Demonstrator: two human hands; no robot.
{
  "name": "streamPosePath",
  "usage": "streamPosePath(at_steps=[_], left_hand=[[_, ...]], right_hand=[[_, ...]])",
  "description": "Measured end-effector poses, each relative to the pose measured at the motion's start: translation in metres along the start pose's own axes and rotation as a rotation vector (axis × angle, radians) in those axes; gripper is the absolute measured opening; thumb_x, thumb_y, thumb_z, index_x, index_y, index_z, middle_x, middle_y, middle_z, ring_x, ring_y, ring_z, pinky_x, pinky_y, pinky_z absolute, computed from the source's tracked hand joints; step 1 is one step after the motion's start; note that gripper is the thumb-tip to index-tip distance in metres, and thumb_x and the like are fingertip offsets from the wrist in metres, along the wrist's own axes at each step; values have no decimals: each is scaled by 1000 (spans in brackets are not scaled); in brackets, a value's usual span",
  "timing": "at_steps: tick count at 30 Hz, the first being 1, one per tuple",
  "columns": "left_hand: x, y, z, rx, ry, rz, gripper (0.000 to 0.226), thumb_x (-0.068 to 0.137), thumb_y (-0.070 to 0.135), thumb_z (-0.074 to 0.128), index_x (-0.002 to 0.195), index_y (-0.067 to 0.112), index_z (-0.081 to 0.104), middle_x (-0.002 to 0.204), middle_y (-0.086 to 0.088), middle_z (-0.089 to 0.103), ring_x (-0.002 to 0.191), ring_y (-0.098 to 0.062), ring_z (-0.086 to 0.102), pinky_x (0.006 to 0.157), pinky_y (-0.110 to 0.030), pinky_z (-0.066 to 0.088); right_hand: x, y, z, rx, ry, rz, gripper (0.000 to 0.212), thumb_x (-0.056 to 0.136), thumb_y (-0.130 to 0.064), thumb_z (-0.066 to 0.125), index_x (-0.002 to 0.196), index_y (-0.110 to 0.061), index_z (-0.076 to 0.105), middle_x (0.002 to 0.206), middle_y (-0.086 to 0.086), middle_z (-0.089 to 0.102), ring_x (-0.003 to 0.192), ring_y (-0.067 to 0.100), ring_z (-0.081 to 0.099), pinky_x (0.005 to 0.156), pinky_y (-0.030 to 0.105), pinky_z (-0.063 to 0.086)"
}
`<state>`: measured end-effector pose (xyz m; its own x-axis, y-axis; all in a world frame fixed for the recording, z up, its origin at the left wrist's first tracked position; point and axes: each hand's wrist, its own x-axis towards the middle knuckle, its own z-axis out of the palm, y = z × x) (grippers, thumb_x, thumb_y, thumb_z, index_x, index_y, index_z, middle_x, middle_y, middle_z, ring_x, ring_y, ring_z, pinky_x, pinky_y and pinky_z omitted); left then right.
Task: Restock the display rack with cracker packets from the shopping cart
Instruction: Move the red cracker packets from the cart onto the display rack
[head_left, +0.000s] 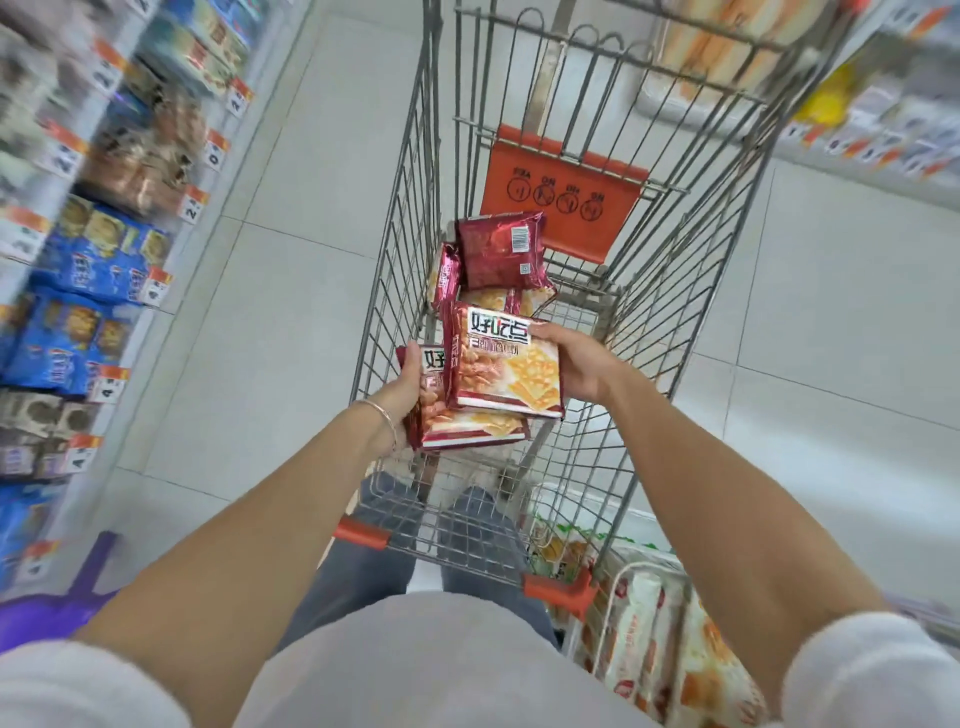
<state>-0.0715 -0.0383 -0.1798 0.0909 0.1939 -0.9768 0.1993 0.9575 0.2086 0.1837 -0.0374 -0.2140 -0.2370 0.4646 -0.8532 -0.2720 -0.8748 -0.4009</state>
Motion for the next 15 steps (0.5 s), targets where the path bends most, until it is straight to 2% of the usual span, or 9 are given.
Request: streamPosePath(at_steps=[3, 4, 6, 7, 9, 12, 14, 15], left_hand=[[-29, 22, 18, -51, -118, 23, 113, 68, 98, 16, 122, 12, 65, 118, -18, 72, 111, -35, 68, 82, -53, 57], [-38, 29, 24, -27, -158, 52, 108, 69, 97, 19, 123, 15, 64, 117, -18, 72, 111, -36, 68, 80, -53, 58], [-51, 40, 28, 43, -198, 99, 94, 73, 92, 39, 125, 17, 62, 118, -16, 73, 112, -35, 67, 88, -56, 56], [-57, 44, 29, 91, -208, 118, 84, 77, 85, 50, 125, 17, 61, 117, -15, 73, 112, -34, 68, 93, -56, 54], [-59, 51, 28, 150, -223, 164, 63, 86, 64, 62, 125, 15, 60, 117, -13, 73, 110, -30, 68, 95, -53, 54], [-70, 57, 30, 179, -218, 233, 41, 90, 35, 68, 121, 10, 59, 123, -16, 70, 112, -32, 67, 97, -52, 52], [-67, 56, 29, 222, -190, 270, 45, 85, 31, 71, 121, 7, 57, 120, -16, 69, 107, -32, 66, 103, -54, 49], [-62, 55, 27, 248, -175, 300, 59, 79, 39, 75, 125, 7, 56, 120, -15, 69, 105, -31, 66, 103, -54, 49]], right_hand=[[-7, -2, 14, 45, 51, -54, 23, 91, -27, 67, 108, -12, 62, 107, 12, 74, 94, 29, 70, 94, 45, 54], [-12, -4, 19, 24, 65, -59, 24, 92, -28, 67, 108, -12, 63, 102, 11, 75, 90, 28, 71, 90, 43, 56], [-23, -10, 26, -33, 67, -45, 30, 92, -36, 67, 109, -12, 64, 94, 8, 76, 82, 25, 73, 77, 38, 58], [-29, -13, 28, -57, 61, -34, 36, 90, -42, 68, 108, -12, 65, 93, 7, 76, 81, 24, 73, 74, 37, 57], [-39, -17, 28, -82, 72, -14, 49, 86, -55, 68, 106, -11, 65, 94, 7, 76, 84, 24, 73, 78, 37, 55], [-55, -20, 34, -68, 74, -24, 56, 89, -63, 54, 105, -11, 66, 96, 9, 76, 91, 24, 72, 84, 39, 54], [-66, -20, 43, -82, 59, -34, 60, 91, -63, 51, 115, -10, 65, 102, 10, 75, 98, 25, 71, 89, 40, 54], [-72, -18, 47, -89, 56, -41, 59, 91, -60, 55, 120, -9, 63, 103, 9, 75, 97, 25, 70, 89, 39, 54]])
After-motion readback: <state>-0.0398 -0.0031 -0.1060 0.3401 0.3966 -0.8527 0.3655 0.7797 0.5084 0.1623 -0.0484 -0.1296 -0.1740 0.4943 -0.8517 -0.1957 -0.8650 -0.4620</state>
